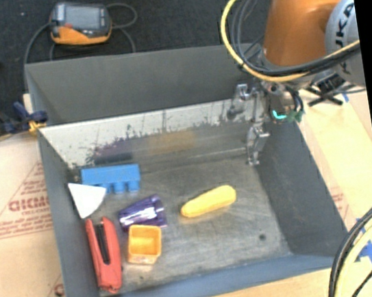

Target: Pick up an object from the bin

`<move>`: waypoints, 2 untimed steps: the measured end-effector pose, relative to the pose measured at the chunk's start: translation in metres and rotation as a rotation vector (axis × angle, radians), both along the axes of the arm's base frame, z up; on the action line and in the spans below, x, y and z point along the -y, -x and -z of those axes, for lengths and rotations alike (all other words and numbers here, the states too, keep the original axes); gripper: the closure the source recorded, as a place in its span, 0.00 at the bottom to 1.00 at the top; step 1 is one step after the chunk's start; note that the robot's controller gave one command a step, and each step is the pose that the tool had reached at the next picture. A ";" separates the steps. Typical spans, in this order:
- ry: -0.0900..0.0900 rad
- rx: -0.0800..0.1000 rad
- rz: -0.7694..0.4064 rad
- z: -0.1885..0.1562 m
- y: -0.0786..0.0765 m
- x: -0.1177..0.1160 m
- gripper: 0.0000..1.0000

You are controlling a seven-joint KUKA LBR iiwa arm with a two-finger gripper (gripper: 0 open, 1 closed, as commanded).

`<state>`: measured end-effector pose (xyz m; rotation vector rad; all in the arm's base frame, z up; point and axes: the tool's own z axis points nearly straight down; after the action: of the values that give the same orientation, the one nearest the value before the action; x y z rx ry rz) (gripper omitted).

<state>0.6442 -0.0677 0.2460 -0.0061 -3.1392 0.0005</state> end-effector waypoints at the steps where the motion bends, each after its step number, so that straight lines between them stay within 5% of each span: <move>1: 0.002 0.008 -0.001 -0.005 -0.001 0.000 0.00; 2: 0.002 0.011 -0.102 0.030 0.007 0.003 0.00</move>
Offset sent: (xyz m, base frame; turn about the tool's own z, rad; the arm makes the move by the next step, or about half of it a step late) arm -0.0347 -0.0089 -0.1372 -0.3795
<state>0.6372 -0.0703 0.2164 0.1540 -3.1468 0.0044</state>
